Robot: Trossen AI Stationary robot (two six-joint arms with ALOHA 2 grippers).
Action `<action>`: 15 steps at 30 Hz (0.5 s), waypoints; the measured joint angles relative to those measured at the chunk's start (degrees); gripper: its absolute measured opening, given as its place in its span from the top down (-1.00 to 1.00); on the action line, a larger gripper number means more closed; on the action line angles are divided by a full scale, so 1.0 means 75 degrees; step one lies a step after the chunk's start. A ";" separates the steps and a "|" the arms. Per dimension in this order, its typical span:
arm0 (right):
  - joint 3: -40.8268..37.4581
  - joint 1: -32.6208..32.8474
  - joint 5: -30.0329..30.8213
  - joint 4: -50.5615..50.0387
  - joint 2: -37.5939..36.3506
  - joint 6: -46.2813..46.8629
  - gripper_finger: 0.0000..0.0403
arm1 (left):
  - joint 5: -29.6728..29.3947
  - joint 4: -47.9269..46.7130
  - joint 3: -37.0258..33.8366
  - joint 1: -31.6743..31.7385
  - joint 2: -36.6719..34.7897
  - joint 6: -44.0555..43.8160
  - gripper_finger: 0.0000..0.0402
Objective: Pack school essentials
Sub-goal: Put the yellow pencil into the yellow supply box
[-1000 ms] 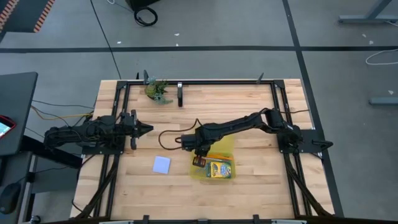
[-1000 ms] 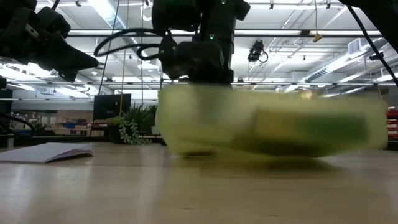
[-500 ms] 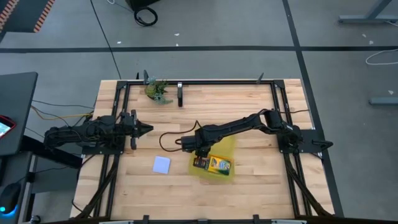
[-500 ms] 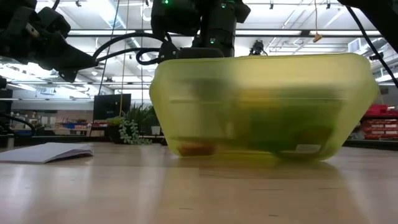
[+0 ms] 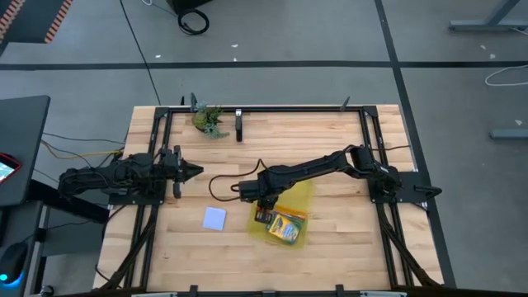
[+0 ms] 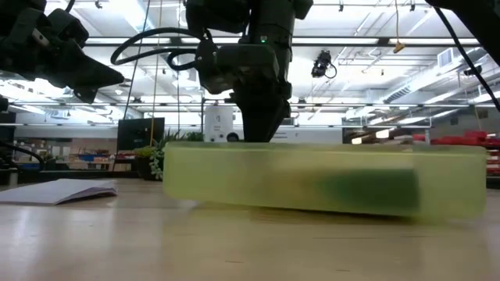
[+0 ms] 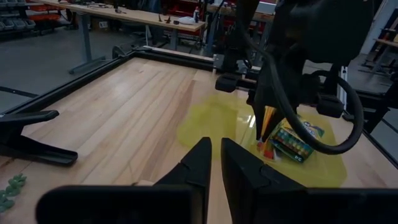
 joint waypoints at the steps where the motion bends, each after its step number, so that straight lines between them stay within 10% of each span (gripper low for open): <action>1: 0.0000 0.0005 -0.0007 0.0005 0.0000 0.0005 0.85 | 0.0000 0.0000 0.0000 0.0001 0.0000 0.0000 0.79; 15: 0.0003 0.0074 -0.0055 0.0208 0.0000 0.0312 0.85 | 0.0000 0.0006 0.0000 0.0001 0.0000 -0.0003 0.78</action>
